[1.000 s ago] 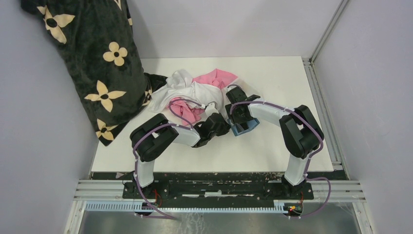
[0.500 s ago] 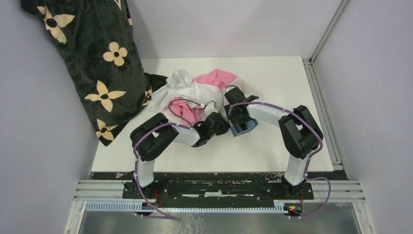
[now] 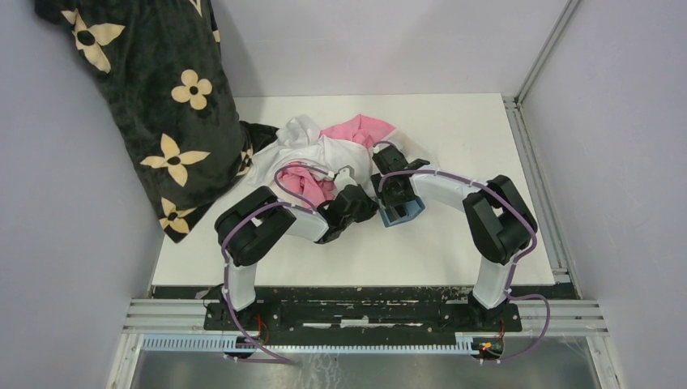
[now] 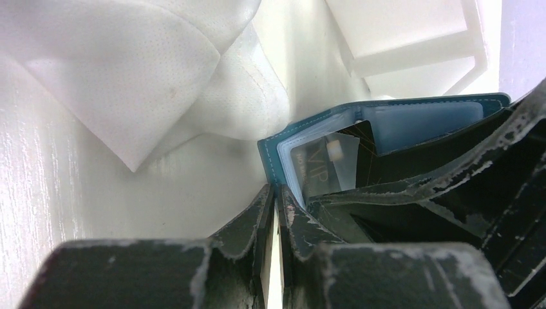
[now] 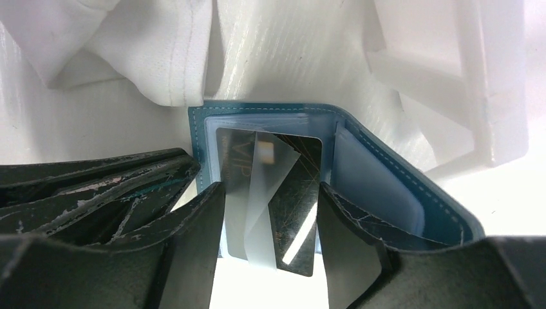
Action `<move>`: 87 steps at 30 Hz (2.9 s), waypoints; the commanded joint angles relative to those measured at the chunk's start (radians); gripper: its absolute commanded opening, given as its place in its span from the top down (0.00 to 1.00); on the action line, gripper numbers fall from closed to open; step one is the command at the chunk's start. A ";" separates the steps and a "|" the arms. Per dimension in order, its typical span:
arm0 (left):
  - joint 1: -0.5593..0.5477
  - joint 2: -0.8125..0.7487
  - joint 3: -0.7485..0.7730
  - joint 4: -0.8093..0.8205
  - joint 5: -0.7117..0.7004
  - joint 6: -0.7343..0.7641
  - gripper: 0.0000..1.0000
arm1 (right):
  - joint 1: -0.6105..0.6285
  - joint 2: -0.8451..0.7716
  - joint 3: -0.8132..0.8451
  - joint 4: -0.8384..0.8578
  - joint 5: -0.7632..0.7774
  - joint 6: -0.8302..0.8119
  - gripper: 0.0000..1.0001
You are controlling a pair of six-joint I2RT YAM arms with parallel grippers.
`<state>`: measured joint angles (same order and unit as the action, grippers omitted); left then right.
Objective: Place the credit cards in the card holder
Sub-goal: Insert the credit card into the card holder.
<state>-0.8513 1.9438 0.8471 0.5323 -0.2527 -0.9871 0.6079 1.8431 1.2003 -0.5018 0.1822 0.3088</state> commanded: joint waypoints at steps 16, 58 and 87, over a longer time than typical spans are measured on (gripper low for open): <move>0.029 0.029 -0.077 -0.212 -0.019 0.001 0.85 | 0.005 -0.122 0.002 0.030 0.022 0.026 0.32; -0.099 -0.219 0.080 -0.296 -0.050 0.058 0.84 | -0.153 -0.227 -0.202 0.088 0.038 0.136 0.63; -0.187 -0.013 0.342 -0.368 -0.126 0.009 0.83 | -0.162 -0.263 -0.311 0.186 -0.054 0.176 0.77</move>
<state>-1.0344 1.8946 1.1545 0.1638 -0.3405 -0.9680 0.4431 1.6173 0.9051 -0.3614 0.1467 0.4683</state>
